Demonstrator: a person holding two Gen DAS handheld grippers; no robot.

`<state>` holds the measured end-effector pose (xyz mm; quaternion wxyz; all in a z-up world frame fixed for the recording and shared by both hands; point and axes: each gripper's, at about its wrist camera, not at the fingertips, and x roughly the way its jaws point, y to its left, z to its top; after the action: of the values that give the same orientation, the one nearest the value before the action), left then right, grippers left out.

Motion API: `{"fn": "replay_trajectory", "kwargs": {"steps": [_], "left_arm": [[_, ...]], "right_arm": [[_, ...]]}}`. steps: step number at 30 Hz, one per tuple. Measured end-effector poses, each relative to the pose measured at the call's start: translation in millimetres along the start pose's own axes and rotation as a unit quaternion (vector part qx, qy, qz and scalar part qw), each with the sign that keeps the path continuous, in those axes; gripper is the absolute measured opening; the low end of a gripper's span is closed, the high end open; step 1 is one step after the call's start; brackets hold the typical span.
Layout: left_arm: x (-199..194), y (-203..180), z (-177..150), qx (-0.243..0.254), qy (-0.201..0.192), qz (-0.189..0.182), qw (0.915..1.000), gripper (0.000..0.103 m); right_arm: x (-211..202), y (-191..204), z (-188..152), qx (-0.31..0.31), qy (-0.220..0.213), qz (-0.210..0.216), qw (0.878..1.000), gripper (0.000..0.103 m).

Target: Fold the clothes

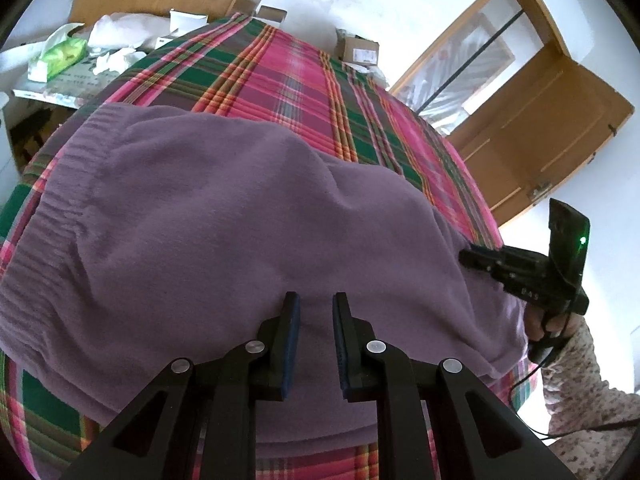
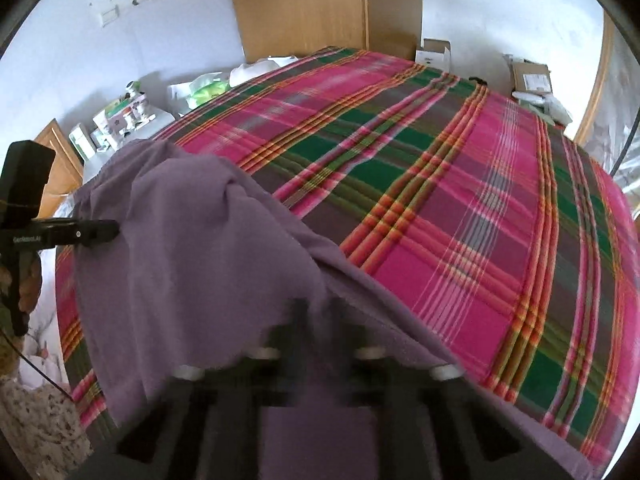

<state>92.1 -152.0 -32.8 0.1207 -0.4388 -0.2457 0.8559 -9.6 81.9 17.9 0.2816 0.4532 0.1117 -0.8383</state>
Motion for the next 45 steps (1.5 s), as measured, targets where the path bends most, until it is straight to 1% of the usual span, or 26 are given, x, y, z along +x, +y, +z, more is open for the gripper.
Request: {"fn": "replay_trajectory", "kwargs": {"steps": [3, 6, 8, 11, 16, 20, 23, 24, 26, 27, 29, 31, 32, 33, 35, 36, 37, 39, 41, 44, 45], "left_arm": [[0.2, 1.3, 0.0, 0.000, 0.000, -0.005, 1.0000, 0.017], [0.5, 2.2, 0.8, -0.001, -0.001, -0.008, 1.0000, 0.017], [-0.5, 2.2, 0.7, 0.000, -0.002, -0.005, 1.0000, 0.017], [-4.2, 2.1, -0.2, 0.002, -0.005, 0.010, 0.9999, 0.017], [-17.1, 10.2, -7.8, -0.015, -0.012, 0.032, 0.9993, 0.017], [-27.4, 17.2, -14.1, -0.031, -0.017, 0.048, 0.9982, 0.017], [-35.1, 22.5, -18.9, -0.043, -0.021, 0.060, 0.9970, 0.018], [-37.7, 24.2, -20.5, -0.047, -0.023, 0.064, 0.9966, 0.023], [-42.9, 28.6, -23.3, -0.059, -0.027, 0.067, 0.9956, 0.024], [-45.6, 31.9, -24.3, -0.072, -0.030, 0.061, 0.9951, 0.025], [-50.1, 37.9, -25.5, -0.093, -0.036, 0.053, 0.9936, 0.030], [-52.3, 43.1, -25.4, -0.108, -0.037, 0.054, 0.9920, 0.031], [-53.2, 47.9, -25.8, -0.122, -0.038, 0.049, 0.9906, 0.031], [-53.1, 50.9, -25.5, -0.136, -0.038, 0.043, 0.9891, 0.031], [-52.3, 52.8, -24.1, -0.152, -0.038, 0.037, 0.9870, 0.032], [-51.4, 53.0, -22.8, -0.155, -0.036, 0.038, 0.9865, 0.032], [-50.9, 52.7, -21.8, -0.157, -0.036, 0.039, 0.9862, 0.032], [-50.3, 54.0, -21.0, -0.166, -0.038, 0.039, 0.9846, 0.032], [-50.2, 57.1, -21.1, -0.180, -0.043, 0.035, 0.9820, 0.032], [-52.8, 65.0, -23.5, -0.211, -0.059, 0.021, 0.9755, 0.032], [-53.9, 66.3, -24.1, -0.215, -0.064, 0.023, 0.9743, 0.029]], "right_arm": [[-8.8, -10.6, 3.9, 0.025, -0.021, -0.025, 0.999, 0.004], [-4.1, -15.8, 4.5, 0.042, -0.011, -0.033, 0.999, 0.004], [-11.0, -7.8, 0.5, 0.032, -0.015, -0.032, 0.999, 0.005], [-23.3, 5.0, -6.2, 0.016, -0.023, -0.029, 0.999, 0.009], [-43.8, 26.3, -17.2, -0.010, -0.038, -0.025, 0.999, 0.020], [-51.1, 68.5, -42.9, -0.070, -0.027, 0.024, 0.997, 0.026], [-47.7, 93.9, -57.9, -0.115, -0.014, 0.034, 0.993, 0.031], [-46.4, 101.1, -62.4, -0.128, -0.010, 0.035, 0.991, 0.033], [-40.7, 113.3, -68.7, -0.151, -0.001, 0.022, 0.988, 0.034], [-37.2, 118.0, -71.2, -0.164, 0.002, 0.007, 0.986, 0.034], [-31.0, 120.4, -74.5, -0.174, 0.003, -0.028, 0.984, 0.034], [-27.3, 120.8, -76.1, -0.168, 0.006, -0.037, 0.985, 0.034], [-26.7, 120.0, -76.4, -0.161, 0.004, -0.039, 0.986, 0.034], [-27.5, 119.6, -76.7, -0.156, -0.001, -0.038, 0.987, 0.034], [-30.2, 119.9, -77.4, -0.151, -0.012, -0.036, 0.988, 0.027], [-31.9, 120.7, -77.6, -0.150, -0.018, -0.037, 0.988, 0.013], [-34.7, 122.1, -78.2, -0.151, -0.027, -0.040, 0.987, 0.003], [-46.2, 126.8, -79.2, -0.141, -0.047, -0.031, 0.988, 0.002], [-54.4, 127.7, -79.0, -0.134, -0.060, -0.001, 0.989, 0.002], [-48.8, 135.4, -86.3, -0.153, -0.039, 0.002, 0.987, 0.002], [-42.7, 136.7, -88.4, -0.154, -0.028, -0.001, 0.988, 0.003]]}}
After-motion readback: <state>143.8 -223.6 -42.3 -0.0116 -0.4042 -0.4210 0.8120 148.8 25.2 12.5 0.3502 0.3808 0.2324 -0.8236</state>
